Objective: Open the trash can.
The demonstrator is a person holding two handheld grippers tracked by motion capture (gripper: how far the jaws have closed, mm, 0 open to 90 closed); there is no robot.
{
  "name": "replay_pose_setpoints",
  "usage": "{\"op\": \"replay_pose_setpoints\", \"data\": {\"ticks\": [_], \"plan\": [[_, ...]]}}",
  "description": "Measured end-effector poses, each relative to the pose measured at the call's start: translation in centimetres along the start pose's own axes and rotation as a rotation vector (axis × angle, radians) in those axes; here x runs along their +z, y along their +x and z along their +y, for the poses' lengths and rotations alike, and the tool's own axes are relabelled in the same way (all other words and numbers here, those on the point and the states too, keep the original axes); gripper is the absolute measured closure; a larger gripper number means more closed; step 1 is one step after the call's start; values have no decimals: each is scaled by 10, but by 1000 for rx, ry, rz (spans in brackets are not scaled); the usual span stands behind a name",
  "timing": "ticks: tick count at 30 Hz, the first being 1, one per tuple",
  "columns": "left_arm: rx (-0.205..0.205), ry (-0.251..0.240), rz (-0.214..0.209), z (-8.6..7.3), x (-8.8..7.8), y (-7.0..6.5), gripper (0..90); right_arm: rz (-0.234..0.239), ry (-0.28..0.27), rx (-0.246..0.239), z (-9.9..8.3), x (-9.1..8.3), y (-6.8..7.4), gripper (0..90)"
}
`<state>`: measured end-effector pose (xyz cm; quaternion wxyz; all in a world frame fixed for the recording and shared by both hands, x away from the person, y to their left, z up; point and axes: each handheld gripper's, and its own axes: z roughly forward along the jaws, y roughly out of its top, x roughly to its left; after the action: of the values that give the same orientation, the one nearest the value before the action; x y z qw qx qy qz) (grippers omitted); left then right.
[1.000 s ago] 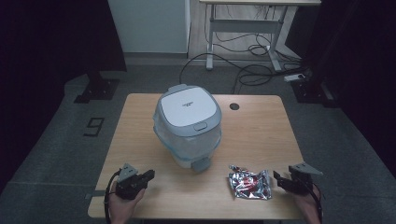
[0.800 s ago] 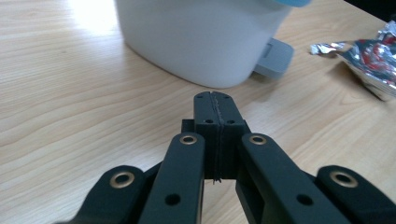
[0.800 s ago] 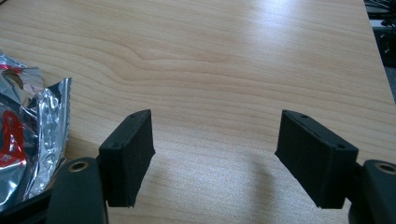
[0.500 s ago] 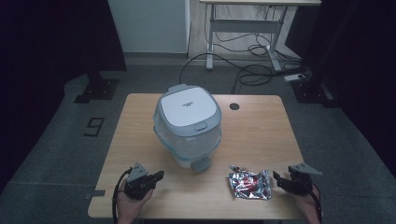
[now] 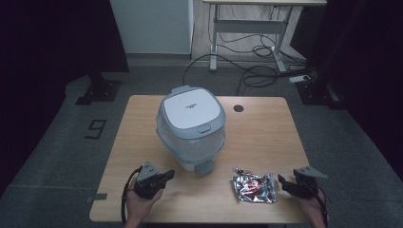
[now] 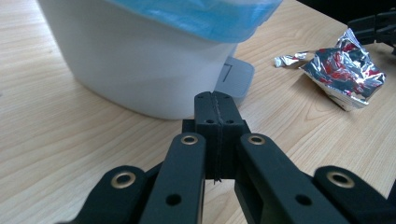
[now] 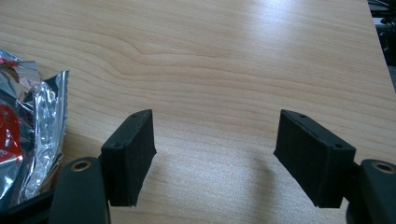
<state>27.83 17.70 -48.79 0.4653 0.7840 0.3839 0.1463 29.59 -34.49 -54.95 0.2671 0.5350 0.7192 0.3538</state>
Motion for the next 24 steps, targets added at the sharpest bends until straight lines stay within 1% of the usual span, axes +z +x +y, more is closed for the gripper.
{"op": "replay_pose_setpoints", "data": {"ticks": [7, 15, 24], "plan": [[20, -1, -19, 9, 9, -6, 900, -6, 3, 9, -1, 0, -1, 281], [31, -2, -39, 18, 21, -13, 900, -14, 6, 16, -2, -1, -4, 283], [34, 1, -36, 24, 33, -14, 900, -14, 7, 19, -2, -1, -5, 283]]}}
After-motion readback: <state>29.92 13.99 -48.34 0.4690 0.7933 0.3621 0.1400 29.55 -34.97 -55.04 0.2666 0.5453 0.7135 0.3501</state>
